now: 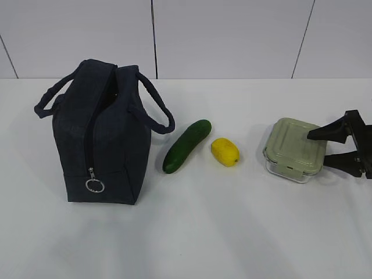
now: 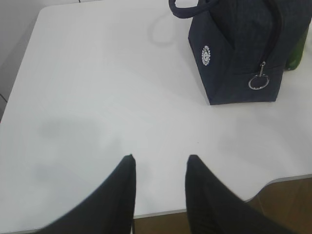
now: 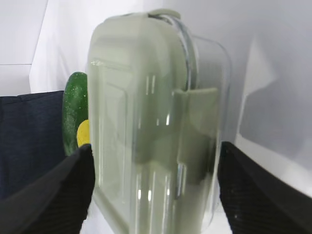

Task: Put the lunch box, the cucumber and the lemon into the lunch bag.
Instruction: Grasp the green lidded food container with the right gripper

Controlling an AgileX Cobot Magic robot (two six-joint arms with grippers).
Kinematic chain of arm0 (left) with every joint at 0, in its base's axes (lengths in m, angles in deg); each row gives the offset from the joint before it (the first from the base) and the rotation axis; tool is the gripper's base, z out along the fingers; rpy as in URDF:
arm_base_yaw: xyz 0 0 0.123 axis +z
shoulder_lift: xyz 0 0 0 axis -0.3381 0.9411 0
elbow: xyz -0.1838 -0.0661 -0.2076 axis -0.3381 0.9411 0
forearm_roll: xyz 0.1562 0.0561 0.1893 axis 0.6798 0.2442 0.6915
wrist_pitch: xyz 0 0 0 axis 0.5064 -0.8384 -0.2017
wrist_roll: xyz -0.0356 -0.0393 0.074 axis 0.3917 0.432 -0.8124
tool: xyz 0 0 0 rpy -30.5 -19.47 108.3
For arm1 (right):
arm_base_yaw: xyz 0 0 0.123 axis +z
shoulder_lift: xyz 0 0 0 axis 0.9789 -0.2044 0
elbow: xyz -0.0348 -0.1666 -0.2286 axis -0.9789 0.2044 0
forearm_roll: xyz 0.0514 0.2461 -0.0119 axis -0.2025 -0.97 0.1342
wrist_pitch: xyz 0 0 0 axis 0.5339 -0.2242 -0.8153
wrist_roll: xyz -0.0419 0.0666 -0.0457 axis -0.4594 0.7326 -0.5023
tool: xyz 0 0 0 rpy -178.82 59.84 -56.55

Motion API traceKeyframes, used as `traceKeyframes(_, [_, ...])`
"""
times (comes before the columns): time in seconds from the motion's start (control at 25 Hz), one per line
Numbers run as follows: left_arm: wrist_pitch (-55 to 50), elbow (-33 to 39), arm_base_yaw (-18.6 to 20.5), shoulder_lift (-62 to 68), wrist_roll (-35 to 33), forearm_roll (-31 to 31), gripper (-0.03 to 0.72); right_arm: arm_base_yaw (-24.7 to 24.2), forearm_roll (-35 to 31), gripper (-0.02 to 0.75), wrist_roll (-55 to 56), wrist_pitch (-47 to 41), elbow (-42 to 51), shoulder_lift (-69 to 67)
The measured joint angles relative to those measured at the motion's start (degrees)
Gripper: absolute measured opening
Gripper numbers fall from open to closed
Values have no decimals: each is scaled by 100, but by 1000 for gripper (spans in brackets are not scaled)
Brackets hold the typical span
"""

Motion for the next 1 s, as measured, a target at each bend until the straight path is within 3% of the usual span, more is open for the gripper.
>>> traceKeyframes(1.0, [0,0,0,0,0,0,245,141,153,582,-17,188,-63,-123])
